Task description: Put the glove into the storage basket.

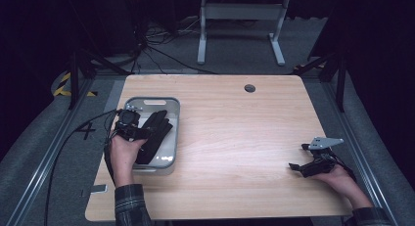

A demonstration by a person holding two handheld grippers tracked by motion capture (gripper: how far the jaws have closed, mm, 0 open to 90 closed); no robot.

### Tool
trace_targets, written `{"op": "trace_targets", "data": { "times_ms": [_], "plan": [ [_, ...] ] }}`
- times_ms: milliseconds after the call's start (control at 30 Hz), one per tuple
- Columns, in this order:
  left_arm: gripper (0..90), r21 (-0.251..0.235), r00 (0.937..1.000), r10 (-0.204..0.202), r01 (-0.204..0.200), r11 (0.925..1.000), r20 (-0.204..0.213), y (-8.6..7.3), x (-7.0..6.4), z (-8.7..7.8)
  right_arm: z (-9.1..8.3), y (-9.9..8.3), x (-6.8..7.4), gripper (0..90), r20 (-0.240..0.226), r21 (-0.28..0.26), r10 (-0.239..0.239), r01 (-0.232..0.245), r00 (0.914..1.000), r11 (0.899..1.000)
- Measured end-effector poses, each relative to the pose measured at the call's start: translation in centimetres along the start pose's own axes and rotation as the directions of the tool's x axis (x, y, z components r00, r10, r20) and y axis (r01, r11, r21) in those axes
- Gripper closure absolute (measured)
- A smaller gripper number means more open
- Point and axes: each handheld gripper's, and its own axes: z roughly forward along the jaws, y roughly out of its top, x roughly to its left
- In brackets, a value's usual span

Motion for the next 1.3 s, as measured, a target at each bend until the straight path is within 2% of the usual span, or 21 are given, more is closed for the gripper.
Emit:
{"op": "trace_targets", "data": {
  "times_ms": [133,167,300,400,500,600,633,767,900,1100,1233,1300],
  "plan": [
    [23.3,-0.015,0.9994,0.015,-0.014,0.9998,0.032,0.5,-0.7,-0.1,0.0,0.0,0.0,0.2,0.000,0.000,0.000,0.000,1.0000,1.000],
    [22.7,-0.021,0.9982,0.028,-0.027,0.9994,0.053,0.8,-1.2,-0.1,0.0,0.0,0.0,0.2,0.000,0.000,0.000,0.000,1.0000,1.000],
    [21.9,-0.035,0.9959,0.049,-0.046,0.9983,0.076,1.4,-2.3,-0.1,0.0,0.0,0.0,0.2,0.000,-0.001,0.000,0.000,1.0000,1.000],
    [21.5,-0.047,0.9909,0.079,-0.074,0.9961,0.109,2.0,-3.4,0.0,0.0,0.0,0.0,0.2,0.000,0.000,0.000,0.000,1.0000,1.000],
    [21.2,-0.052,0.9874,0.089,-0.083,0.9952,0.131,2.3,-4.0,0.0,0.0,0.0,0.0,0.2,0.000,0.000,0.000,0.000,1.0000,1.000],
    [20.3,-0.069,0.9788,0.116,-0.106,0.9920,0.169,3.0,-5.9,0.3,0.0,0.0,0.0,0.2,0.000,-0.001,0.000,0.000,1.0000,1.000],
    [19.7,-0.069,0.9788,0.116,-0.106,0.9920,0.169,3.0,-5.9,0.3,0.0,0.0,0.0,0.2,0.000,-0.001,0.000,0.000,1.0000,1.000],
    [18.9,-0.079,0.9705,0.145,-0.132,0.9881,0.193,3.6,-7.7,0.6,0.0,0.0,0.0,0.1,-0.001,-0.001,-0.001,0.001,1.0000,1.000],
    [18.7,-0.094,0.9591,0.173,-0.155,0.9834,0.224,4.1,-9.3,0.9,0.0,0.0,0.0,0.1,-0.001,-0.001,-0.001,0.001,1.0000,1.000],
    [18.7,-0.091,0.9435,0.201,-0.183,0.9789,0.263,4.5,-11.5,1.8,0.0,0.0,0.0,0.1,-0.003,-0.001,-0.003,0.003,1.0000,1.000],
    [18.7,-0.096,0.9303,0.218,-0.198,0.9754,0.295,4.5,-13.1,2.7,0.0,0.0,0.0,0.1,-0.003,-0.001,-0.004,0.004,1.0000,1.000],
    [18.5,-0.101,0.9209,0.233,-0.212,0.9721,0.312,4.5,-14.1,3.3,0.0,0.0,0.0,0.1,-0.003,-0.001,-0.004,0.004,1.0000,1.000]
  ]
}}
